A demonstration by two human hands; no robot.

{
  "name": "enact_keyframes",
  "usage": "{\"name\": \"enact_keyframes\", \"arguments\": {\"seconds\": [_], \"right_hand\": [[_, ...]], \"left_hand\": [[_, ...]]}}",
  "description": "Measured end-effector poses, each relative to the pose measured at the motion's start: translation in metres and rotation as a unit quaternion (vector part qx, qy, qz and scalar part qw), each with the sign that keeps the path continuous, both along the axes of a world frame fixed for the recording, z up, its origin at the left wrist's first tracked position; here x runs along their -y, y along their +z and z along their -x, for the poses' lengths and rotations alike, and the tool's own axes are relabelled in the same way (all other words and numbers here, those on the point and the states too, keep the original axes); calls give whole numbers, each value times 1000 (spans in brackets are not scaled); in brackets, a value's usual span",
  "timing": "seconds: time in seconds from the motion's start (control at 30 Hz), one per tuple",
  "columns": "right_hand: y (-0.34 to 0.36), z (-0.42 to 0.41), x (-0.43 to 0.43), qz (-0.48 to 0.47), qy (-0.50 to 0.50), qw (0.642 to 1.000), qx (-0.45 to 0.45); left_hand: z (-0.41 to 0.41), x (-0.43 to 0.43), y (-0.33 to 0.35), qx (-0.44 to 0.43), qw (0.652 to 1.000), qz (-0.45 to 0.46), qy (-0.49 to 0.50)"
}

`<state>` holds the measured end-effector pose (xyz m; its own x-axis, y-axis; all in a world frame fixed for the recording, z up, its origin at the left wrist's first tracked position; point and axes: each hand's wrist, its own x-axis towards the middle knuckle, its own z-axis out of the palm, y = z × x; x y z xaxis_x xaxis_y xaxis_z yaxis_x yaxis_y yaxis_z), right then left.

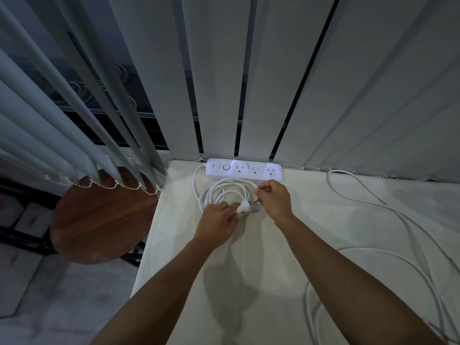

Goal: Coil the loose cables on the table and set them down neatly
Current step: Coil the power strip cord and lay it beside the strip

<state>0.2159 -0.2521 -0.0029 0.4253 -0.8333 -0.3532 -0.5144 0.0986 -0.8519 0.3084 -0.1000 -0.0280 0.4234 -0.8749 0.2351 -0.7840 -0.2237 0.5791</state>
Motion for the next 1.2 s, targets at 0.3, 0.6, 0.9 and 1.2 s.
{"name": "enact_keyframes", "arguments": {"seconds": [0.3, 0.6, 0.9, 1.2], "right_hand": [[5, -6, 3, 16, 50, 998, -19], [15, -2, 22, 9, 158, 986, -42], [13, -2, 21, 1, 158, 987, -31], [7, -20, 16, -37, 181, 980, -71]], "left_hand": [[-5, 0, 4, 21, 999, -14, -20], [-5, 4, 3, 23, 999, -42, -14], [-7, 8, 1, 44, 997, -61, -16], [-10, 8, -12, 89, 994, -63, -22]]}}
